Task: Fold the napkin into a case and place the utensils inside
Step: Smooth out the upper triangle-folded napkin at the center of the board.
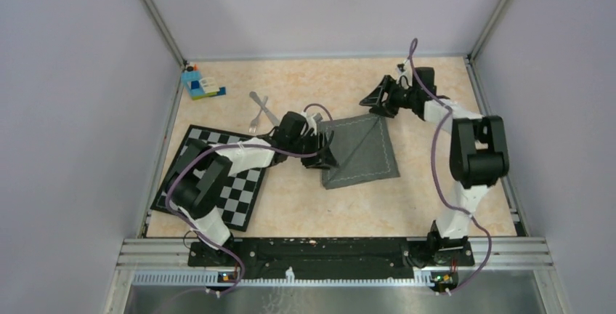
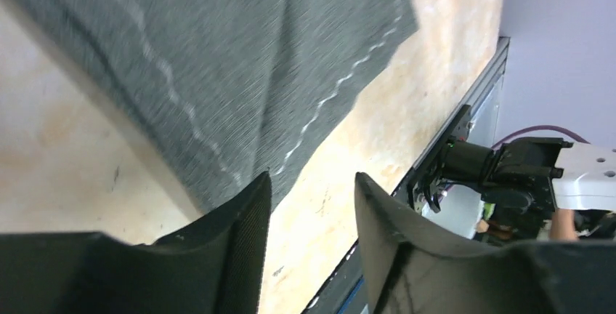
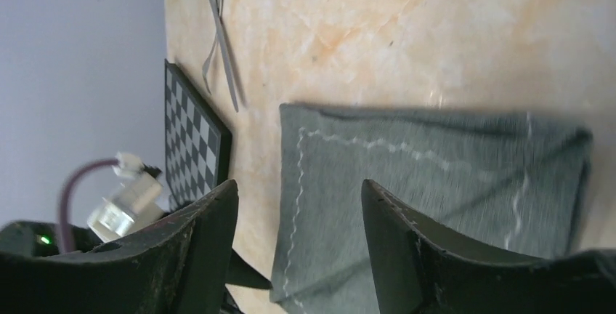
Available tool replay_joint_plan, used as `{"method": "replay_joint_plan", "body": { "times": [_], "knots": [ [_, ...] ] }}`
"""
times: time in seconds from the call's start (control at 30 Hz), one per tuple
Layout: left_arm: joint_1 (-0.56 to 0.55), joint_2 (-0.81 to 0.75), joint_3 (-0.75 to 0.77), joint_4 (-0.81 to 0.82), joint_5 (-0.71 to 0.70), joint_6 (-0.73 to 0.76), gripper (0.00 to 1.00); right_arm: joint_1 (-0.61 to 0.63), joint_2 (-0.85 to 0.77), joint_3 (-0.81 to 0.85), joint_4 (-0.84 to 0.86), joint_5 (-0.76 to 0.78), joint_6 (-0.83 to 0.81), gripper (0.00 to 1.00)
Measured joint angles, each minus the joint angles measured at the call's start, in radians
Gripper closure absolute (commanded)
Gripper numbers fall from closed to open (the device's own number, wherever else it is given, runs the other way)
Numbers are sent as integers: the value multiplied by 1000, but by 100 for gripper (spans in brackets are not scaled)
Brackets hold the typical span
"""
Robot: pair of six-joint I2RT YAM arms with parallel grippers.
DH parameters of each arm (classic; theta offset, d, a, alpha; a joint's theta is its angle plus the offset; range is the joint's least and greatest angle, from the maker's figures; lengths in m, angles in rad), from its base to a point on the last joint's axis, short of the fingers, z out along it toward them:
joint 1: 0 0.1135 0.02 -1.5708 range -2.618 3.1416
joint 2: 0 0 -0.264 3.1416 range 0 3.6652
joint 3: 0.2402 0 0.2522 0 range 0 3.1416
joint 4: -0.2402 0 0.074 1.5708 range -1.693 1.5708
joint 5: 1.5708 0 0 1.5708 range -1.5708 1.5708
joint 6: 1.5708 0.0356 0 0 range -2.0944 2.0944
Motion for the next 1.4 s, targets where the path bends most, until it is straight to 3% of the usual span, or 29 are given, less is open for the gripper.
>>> {"method": "replay_joint_plan", "body": {
  "times": [0.07, 0.17, 0.3, 0.47, 0.77, 0.9, 1.03, 1.3, 1.4],
  "knots": [
    [6, -19, 59, -32, -1, 17, 41, 6, -139, -75, -21, 65, -9, 43],
    [34, -29, 164, -81, -12, 48, 45, 23, -306, -188, -31, 117, -29, 58],
    [92, 15, 312, -143, -50, 106, 56, 52, -346, -290, -50, 129, -66, 65],
    [123, 158, 467, -203, -116, 173, 59, 71, -343, -397, -101, 135, -99, 71],
    [123, 333, 585, -319, -262, 246, 60, 74, -341, -409, -84, 130, -116, 74],
    [128, 364, 620, -329, -287, 251, 66, 74, -324, -409, -74, 124, -116, 74],
    [131, 378, 626, -334, -302, 248, 58, 74, -312, -409, -62, 116, -116, 74],
    [131, 378, 618, -325, -340, 243, 60, 76, -311, -409, -55, 106, -116, 75],
    [131, 379, 613, -322, -342, 242, 65, 78, -311, -415, -39, 103, -115, 75]
  ]
}}
